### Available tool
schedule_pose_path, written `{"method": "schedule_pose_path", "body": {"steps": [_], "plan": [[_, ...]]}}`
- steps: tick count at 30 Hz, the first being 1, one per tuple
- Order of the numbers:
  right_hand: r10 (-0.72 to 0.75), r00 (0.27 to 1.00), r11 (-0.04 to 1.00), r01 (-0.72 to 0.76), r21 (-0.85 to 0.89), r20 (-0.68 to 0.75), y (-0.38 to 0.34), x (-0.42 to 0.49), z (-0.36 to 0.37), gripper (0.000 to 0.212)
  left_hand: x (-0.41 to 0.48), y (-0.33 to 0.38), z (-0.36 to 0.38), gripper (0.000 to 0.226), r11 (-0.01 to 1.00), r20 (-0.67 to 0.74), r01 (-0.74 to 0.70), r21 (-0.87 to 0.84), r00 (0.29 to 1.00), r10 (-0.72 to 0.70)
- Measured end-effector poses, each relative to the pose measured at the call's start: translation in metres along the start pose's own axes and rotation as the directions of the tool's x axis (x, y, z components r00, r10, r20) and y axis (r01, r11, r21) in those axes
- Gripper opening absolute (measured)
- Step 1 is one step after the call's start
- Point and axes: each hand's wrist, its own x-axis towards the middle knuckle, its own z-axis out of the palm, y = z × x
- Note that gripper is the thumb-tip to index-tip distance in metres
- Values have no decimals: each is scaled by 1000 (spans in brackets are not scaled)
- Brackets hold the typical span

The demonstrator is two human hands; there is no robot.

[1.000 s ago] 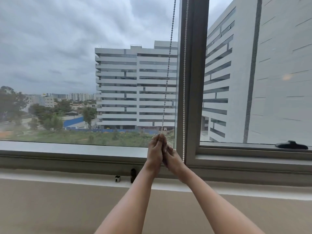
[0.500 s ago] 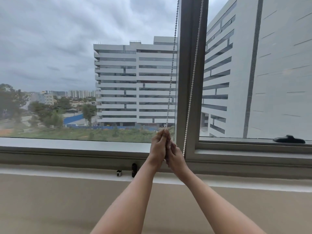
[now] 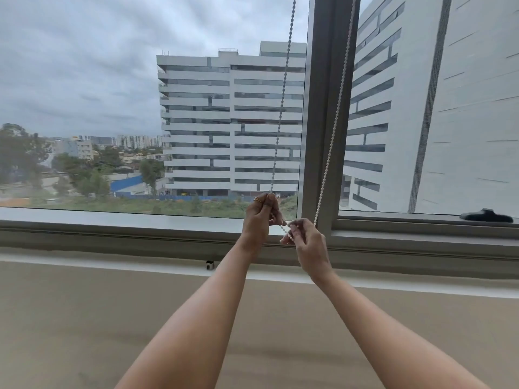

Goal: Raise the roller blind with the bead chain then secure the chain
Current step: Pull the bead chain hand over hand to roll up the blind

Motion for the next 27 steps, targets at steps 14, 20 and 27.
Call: {"method": "schedule_pose_path", "body": {"steps": [14, 20, 27], "plan": [[72, 994, 825, -105, -555, -81, -15, -15, 25, 24, -25, 25, -5, 33, 997, 76, 70, -20, 995, -68], [206, 977, 906, -211, -368, -55, -18, -13, 43, 18, -31, 19, -31, 23, 967, 92, 218, 131, 969, -231], [260, 966, 915, -251, -315, -14, -16, 5, 65, 24, -40, -16, -96, 11, 898, -245, 405, 171, 900, -360]]}}
